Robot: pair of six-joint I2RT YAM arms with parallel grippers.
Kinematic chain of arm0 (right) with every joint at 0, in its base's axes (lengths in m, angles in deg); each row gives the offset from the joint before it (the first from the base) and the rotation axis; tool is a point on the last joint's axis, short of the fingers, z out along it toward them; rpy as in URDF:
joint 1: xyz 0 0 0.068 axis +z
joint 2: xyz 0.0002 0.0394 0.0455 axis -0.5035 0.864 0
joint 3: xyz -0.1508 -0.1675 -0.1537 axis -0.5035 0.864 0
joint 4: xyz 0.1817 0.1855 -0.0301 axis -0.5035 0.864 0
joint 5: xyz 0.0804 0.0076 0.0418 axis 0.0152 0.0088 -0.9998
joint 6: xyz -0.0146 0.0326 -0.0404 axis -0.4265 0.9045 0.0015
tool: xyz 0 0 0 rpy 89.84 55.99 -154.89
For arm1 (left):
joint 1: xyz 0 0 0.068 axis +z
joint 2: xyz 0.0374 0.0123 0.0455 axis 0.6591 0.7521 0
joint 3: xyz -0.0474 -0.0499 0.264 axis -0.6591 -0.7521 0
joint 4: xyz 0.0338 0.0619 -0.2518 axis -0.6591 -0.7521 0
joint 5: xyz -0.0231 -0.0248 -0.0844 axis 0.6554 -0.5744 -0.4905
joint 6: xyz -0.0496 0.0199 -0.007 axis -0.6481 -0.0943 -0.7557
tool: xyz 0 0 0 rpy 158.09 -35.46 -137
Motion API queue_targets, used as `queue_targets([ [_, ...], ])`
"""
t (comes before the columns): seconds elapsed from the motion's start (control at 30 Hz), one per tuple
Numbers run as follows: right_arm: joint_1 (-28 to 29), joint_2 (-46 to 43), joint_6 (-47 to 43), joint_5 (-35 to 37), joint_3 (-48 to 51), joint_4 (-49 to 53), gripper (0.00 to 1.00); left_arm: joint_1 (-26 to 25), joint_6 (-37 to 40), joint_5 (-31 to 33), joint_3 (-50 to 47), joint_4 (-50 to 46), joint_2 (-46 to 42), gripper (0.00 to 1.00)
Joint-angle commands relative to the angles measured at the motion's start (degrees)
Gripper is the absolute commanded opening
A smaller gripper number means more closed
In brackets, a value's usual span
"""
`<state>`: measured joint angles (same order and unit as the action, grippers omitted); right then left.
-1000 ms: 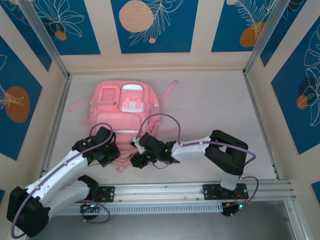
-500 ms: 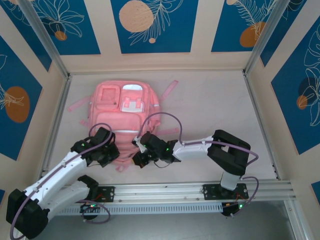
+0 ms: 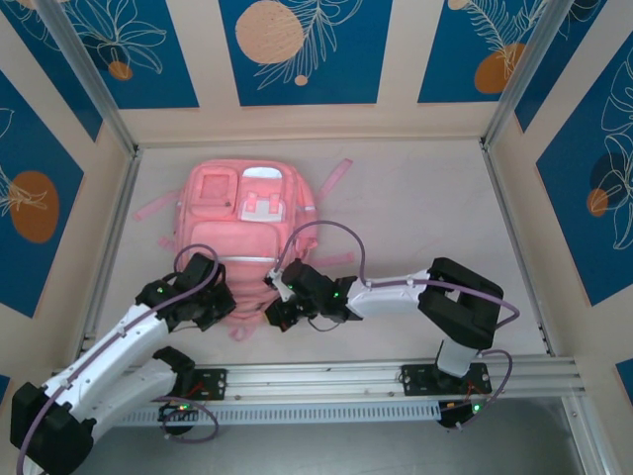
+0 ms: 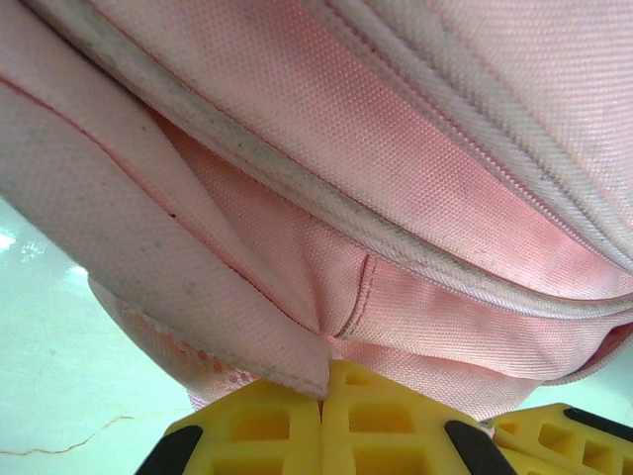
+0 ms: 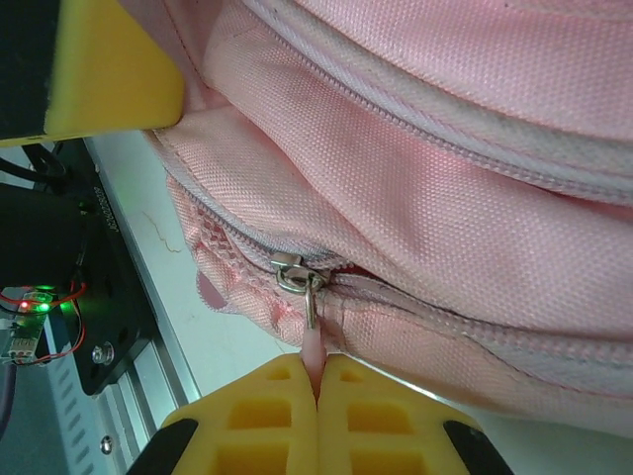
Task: Pack the student bag
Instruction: Zip the student bag at the center of the table.
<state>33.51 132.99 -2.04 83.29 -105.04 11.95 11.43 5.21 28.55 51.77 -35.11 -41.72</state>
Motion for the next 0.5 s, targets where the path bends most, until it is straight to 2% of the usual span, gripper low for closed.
queue_targets([
  [0.0,-2.22,-1.54,0.43,4.15,2.99,6.87,0.00,0.41,1.47,3.73,0.75,-6.01,-1.14,0.00],
  [0.27,-2.57,-4.39,-0.75,1.19,2.41,5.91,0.00,0.36,2.65,1.22,1.31,-5.07,-1.43,0.00],
  [0.47,-3.27,-4.44,-3.17,3.37,-1.38,12.03,0.00,0.41,5.23,-0.34,7.08,-7.03,-1.88,0.00],
])
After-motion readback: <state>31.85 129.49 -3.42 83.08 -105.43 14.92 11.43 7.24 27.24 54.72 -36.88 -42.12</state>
